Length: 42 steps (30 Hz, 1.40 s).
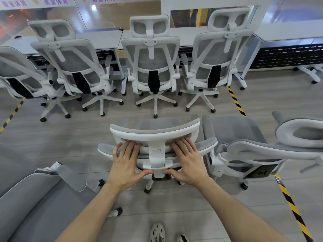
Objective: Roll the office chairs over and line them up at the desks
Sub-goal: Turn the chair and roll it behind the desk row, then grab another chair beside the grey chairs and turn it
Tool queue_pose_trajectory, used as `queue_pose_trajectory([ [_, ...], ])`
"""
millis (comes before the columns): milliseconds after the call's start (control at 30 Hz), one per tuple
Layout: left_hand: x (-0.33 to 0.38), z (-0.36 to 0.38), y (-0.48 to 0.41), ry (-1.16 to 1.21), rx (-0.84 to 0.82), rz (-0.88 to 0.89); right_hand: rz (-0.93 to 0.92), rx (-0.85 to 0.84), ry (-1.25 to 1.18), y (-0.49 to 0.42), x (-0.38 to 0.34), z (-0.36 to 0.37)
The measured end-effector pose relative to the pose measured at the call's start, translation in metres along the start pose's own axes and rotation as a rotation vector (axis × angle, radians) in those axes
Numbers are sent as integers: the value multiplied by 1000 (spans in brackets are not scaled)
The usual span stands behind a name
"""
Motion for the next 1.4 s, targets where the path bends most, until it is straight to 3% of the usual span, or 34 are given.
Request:
queue_pose_trajectory([
  [633,10,-12,0,52,43,-2,-1,-180,32,1,6,1],
  [700,14,-19,3,85,104,3,-37,-186,16,1,5,-6],
  [767,26,-36,6,112,264,52,-62,-139,-10,4,6,-22],
  [833,53,-59,3,131,428,154,-37,-29,-54,16,16,-45],
  [933,125,-82,-13,173,496,345,32,112,-86,46,53,-82],
  [1100,262,-65,-66,252,310,479,163,203,-26,96,157,-151],
  [1300,401,14,-130,204,13,265,246,520,126,194,289,-260],
  [1400,450,44,-147,210,-98,171,420,459,156,228,355,-287],
])
Point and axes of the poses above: each hand's wrist, its own y-axis away from the middle knuckle, its own z-axis out of the palm, x = y × z, the point moved 8 cm from there along -y, towards the middle knuckle, and after that the axes turned 3 degrees about -y, right-handed, at the moved point
